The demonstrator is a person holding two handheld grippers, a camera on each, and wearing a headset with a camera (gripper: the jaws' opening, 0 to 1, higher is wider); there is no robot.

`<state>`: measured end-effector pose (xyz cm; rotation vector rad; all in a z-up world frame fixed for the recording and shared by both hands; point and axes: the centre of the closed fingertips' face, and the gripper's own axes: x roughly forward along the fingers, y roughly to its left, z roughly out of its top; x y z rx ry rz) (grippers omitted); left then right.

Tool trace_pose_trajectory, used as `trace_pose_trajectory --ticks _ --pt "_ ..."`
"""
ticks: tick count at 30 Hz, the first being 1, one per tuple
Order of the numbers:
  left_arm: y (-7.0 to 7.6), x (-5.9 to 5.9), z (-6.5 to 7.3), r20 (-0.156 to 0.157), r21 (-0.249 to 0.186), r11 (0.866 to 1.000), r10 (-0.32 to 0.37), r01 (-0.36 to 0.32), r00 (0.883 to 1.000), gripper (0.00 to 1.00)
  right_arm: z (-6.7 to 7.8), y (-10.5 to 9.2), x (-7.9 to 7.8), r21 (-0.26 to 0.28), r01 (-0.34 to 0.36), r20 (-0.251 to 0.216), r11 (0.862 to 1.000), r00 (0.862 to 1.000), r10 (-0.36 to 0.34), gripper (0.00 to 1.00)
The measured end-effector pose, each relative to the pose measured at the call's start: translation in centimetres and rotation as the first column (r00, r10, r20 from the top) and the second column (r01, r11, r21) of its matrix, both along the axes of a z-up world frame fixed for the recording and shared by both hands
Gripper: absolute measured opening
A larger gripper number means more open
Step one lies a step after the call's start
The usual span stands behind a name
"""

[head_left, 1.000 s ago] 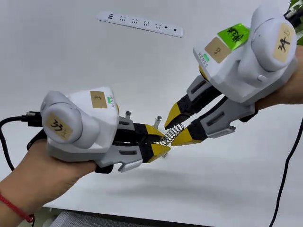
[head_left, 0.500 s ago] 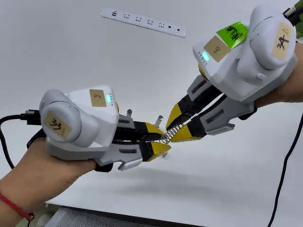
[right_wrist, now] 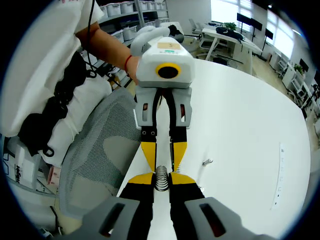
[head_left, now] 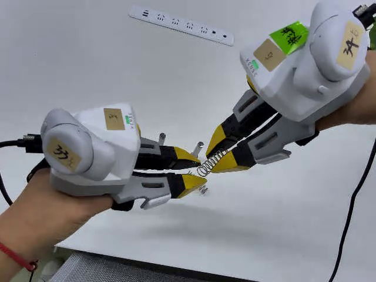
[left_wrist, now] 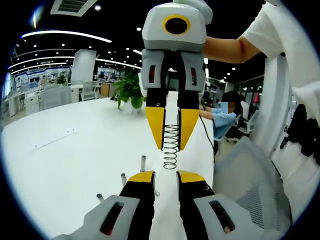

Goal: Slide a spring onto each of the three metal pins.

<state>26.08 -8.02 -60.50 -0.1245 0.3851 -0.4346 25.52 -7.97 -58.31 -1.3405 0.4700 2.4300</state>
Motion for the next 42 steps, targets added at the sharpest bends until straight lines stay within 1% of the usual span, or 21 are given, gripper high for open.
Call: trace_pose_trajectory --ticks 3,4,7,9,13,17,21,23,27,29,30,33,37,40,42 --pt "1.0 -0.6 -0.3 -0.007 0.001 1.0 0.03 -0.03 1.0 0.21 0.2 0.7 0.1 0.009 0.013 0.01 1.0 1.0 -0.013 0.12" --pt "1.4 -0.8 -0.6 -0.012 0.009 0.999 0.044 -0.044 0.999 0.23 0.2 1.0 0.3 0.014 0.019 0.019 1.0 1.0 -0.02 0.12" --pt "2.4 -1.4 -1.0 -0.022 0.017 0.997 0.074 -0.074 0.997 0.28 0.2 2.0 0.5 0.023 0.033 0.027 0.999 0.999 -0.034 0.12" --pt "3.3 -1.9 -1.3 -0.027 0.037 0.995 0.098 -0.097 0.995 0.31 0.2 2.7 0.6 0.037 0.046 0.04 0.998 0.998 -0.047 0.12" --pt "4.8 -2.7 -1.7 -0.037 0.057 0.988 0.146 -0.144 0.989 0.4 -0.1 4.6 1.1 0.061 0.078 0.072 0.995 0.994 -0.082 0.12" --pt "5.7 -3.3 -2.3 -0.05 0.082 0.984 0.165 -0.161 0.985 0.46 -0.4 5.8 1.3 0.073 0.099 0.092 0.992 0.99 -0.106 0.12" --pt "6.5 -4.0 -2.8 -0.059 0.101 0.979 0.181 -0.175 0.982 0.53 -1.3 7.5 1.6 0.089 0.123 0.122 0.988 0.984 -0.133 0.12" --pt "6.6 -4.2 -3.1 -0.066 0.111 0.978 0.182 -0.174 0.981 0.56 -1.7 7.9 1.7 0.094 0.121 0.135 0.988 0.982 -0.133 0.12" --pt "7.0 -4.6 -3.6 -0.07 0.125 0.976 0.189 -0.18 0.979 0.64 -3.0 8.8 2.0 0.094 0.111 0.163 0.989 0.979 -0.125 0.12" --pt "7.0 -4.8 -3.9 -0.082 0.135 0.975 0.187 -0.175 0.979 0.66 -3.7 9.3 2.1 0.09 0.107 0.172 0.99 0.977 -0.122 0.12" --pt "7.1 -4.8 -4.0 -0.081 0.139 0.974 0.189 -0.176 0.979 0.67 -4.0 9.5 2.1 0.09 0.108 0.175 0.99 0.977 -0.123 0.12" --pt "7.3 -5.0 -4.2 -0.087 0.132 0.974 0.197 -0.185 0.976 0.74 -4.7 9.7 1.9 0.081 0.111 0.179 0.99 0.976 -0.124 0.12" --pt "7.7 -5.4 -4.6 -0.095 0.132 0.971 0.213 -0.2 0.972 0.8 -6.0 10.0 1.9 0.067 0.104 0.2 0.992 0.973 -0.115 0.12" --pt "8.0 -5.6 -4.7 -0.095 0.117 0.971 0.222 -0.21 0.97 0.8 -7.0 10.4 2.1 0.053 0.106 0.207 0.993 0.972 -0.115 0.12" --pt "8.1 -5.7 -4.8 -0.093 0.114 0.97 0.227 -0.216 0.969 0.81 -7.4 10.5 1.9 0.044 0.109 0.208 0.993 0.971 -0.116 0.12"
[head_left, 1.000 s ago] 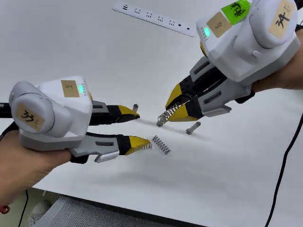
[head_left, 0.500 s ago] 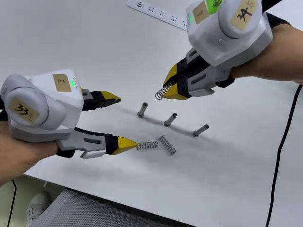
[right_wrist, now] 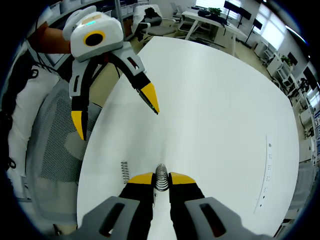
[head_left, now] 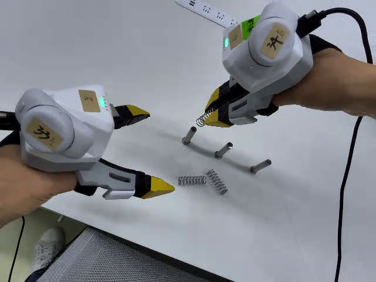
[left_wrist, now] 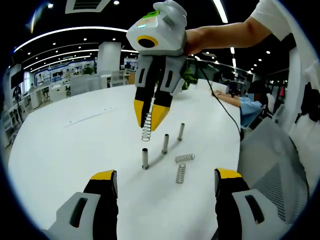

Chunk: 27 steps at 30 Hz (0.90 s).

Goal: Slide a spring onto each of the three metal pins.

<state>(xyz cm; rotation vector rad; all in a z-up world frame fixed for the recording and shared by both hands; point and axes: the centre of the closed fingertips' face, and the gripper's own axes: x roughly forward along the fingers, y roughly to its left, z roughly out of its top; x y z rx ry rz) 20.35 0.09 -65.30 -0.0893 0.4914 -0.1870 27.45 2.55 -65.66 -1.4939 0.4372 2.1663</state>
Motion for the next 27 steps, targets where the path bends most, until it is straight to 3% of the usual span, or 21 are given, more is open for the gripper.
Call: trace_pose_trajectory --ticks 9,27 --pt "0.0 -0.1 -0.4 -0.007 -0.018 1.0 0.007 -0.007 1.0 0.83 -1.2 0.2 -0.1 -0.029 -0.016 0.019 0.999 1.0 0.017 0.12" --pt "-0.1 0.1 -0.8 0.003 -0.043 0.999 0.003 -0.003 1.0 0.82 -2.3 0.1 0.0 -0.059 -0.039 0.04 0.997 0.998 0.042 0.12"
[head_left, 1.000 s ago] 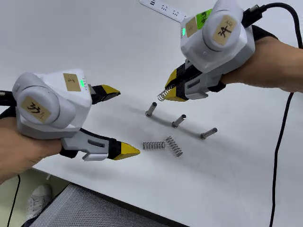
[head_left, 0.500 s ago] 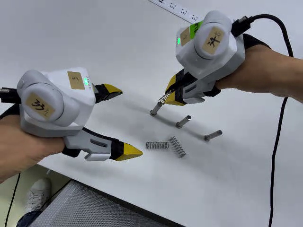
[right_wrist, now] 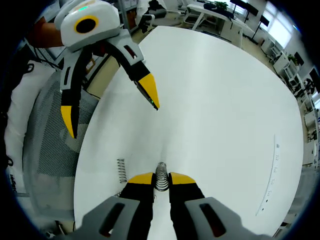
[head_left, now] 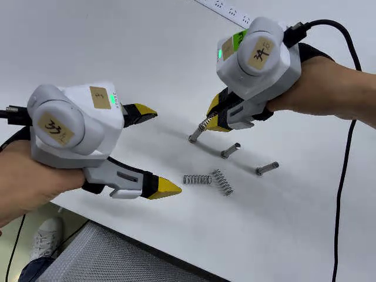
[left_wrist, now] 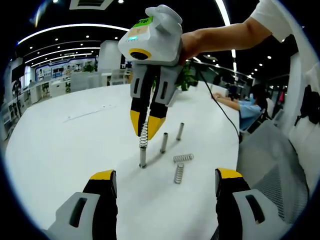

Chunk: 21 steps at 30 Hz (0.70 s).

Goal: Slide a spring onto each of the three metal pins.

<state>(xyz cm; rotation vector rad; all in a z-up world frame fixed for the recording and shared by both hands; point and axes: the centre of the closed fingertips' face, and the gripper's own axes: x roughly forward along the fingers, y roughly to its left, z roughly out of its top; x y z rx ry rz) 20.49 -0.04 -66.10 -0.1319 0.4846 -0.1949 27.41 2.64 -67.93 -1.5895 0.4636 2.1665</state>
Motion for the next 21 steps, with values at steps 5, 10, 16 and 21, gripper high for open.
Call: trace_pose_trajectory --ticks 5,10,16,21 --pt "-0.2 0.0 0.0 0.001 -0.007 1.0 0.0 0.0 1.0 0.82 -0.3 0.1 -0.1 -0.006 -0.006 0.002 1.0 1.0 0.006 0.12" --pt "-0.2 0.1 -0.2 0.002 -0.013 1.0 -0.001 0.001 1.0 0.82 -0.8 0.3 0.1 -0.009 -0.011 0.007 1.0 1.0 0.011 0.12" --pt "-0.3 0.1 -0.3 0.004 -0.018 1.0 0.0 0.0 1.0 0.82 -1.1 0.2 -0.1 -0.015 -0.021 0.013 1.0 1.0 0.021 0.12" --pt "-0.4 0.1 -0.2 0.005 -0.021 1.0 0.001 -0.001 1.0 0.82 -1.5 -0.1 -0.3 -0.017 -0.036 0.027 0.999 0.999 0.037 0.12"
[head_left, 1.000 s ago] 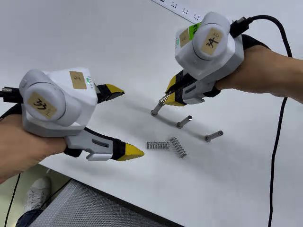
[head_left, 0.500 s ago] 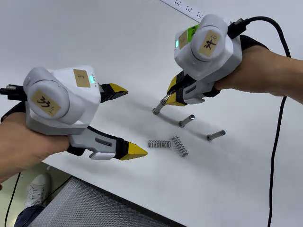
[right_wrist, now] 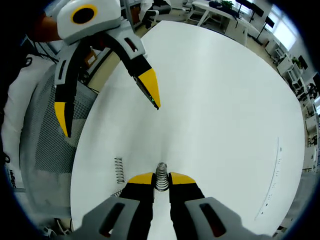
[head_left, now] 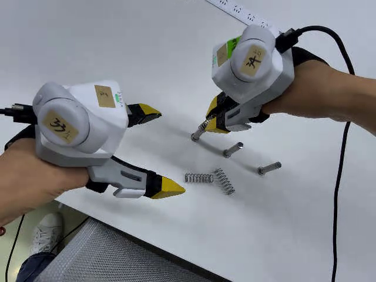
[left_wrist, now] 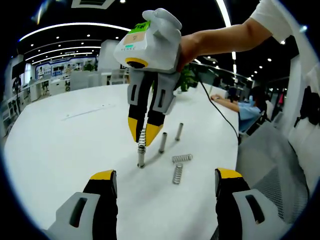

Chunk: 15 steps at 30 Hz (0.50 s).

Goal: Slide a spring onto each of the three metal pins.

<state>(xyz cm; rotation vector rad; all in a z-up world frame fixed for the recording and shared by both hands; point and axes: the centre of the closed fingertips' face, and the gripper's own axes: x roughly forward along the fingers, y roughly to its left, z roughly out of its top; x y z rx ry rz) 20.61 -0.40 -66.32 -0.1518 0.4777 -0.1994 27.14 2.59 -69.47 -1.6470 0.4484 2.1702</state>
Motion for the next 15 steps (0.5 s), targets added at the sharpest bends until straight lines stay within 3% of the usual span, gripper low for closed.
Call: trace_pose_trajectory --ticks 15 --pt "0.2 -0.1 -0.2 0.005 -0.013 1.0 0.012 -0.012 1.0 0.81 -2.0 0.2 -0.2 -0.002 -0.033 0.029 0.999 0.999 0.033 0.12"
